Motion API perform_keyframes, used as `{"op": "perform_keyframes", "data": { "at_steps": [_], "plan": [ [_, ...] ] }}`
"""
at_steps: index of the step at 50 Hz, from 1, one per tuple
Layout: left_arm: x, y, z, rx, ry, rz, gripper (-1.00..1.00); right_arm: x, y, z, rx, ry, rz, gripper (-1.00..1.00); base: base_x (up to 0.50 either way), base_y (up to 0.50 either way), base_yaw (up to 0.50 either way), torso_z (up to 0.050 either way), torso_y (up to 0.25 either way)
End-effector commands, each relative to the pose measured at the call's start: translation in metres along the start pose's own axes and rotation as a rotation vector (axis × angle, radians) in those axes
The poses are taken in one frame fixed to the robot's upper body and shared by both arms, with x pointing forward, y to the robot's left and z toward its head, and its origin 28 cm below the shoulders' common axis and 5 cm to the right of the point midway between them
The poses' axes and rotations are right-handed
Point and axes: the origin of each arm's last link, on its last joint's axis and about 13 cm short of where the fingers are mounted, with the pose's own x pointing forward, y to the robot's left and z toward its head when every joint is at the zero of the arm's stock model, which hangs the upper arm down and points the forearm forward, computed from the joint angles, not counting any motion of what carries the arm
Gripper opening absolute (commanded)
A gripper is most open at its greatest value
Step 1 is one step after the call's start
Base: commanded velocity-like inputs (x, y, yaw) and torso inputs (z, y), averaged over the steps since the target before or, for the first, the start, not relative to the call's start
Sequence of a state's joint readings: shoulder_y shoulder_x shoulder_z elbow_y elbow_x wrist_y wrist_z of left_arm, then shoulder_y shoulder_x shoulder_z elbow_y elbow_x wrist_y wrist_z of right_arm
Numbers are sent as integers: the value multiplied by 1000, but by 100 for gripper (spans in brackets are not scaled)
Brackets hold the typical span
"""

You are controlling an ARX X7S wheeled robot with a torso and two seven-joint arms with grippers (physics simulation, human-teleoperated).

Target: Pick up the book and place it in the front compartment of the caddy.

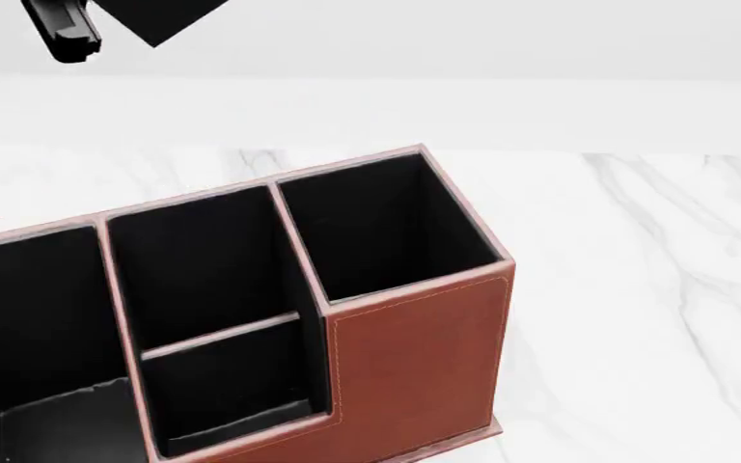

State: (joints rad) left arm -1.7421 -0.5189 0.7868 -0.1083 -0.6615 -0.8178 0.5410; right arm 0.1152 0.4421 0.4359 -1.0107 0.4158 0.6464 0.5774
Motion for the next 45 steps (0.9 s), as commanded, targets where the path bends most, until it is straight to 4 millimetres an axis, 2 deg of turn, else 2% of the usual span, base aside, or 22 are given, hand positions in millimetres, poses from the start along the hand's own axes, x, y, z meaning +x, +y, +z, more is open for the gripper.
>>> {"op": "perform_keyframes", "data": {
  "at_steps": [1, 10, 26, 29, 45],
  "plan": [
    [14, 18, -13, 57, 79, 98, -100, 2, -4, -5, 27, 15, -20, 100, 0, 0, 0, 0, 11],
    [26, 9, -40, -11, 128, 68, -100, 0, -6, -4, 26, 14, -22, 100, 0, 0, 0, 0, 1],
    [42, -3, -88, 9, 216, 56, -100, -1, -9, -1, 27, 11, -29, 100, 0, 0, 0, 0, 1],
    [43, -4, -98, 50, 276, 57, -100, -1, -9, 0, 26, 11, -29, 100, 0, 0, 0, 0, 3],
    [46, -13, -115, 5, 272, 19, -100, 0, -10, 1, 26, 10, -30, 100, 0, 0, 0, 0, 2]
  ]
}}
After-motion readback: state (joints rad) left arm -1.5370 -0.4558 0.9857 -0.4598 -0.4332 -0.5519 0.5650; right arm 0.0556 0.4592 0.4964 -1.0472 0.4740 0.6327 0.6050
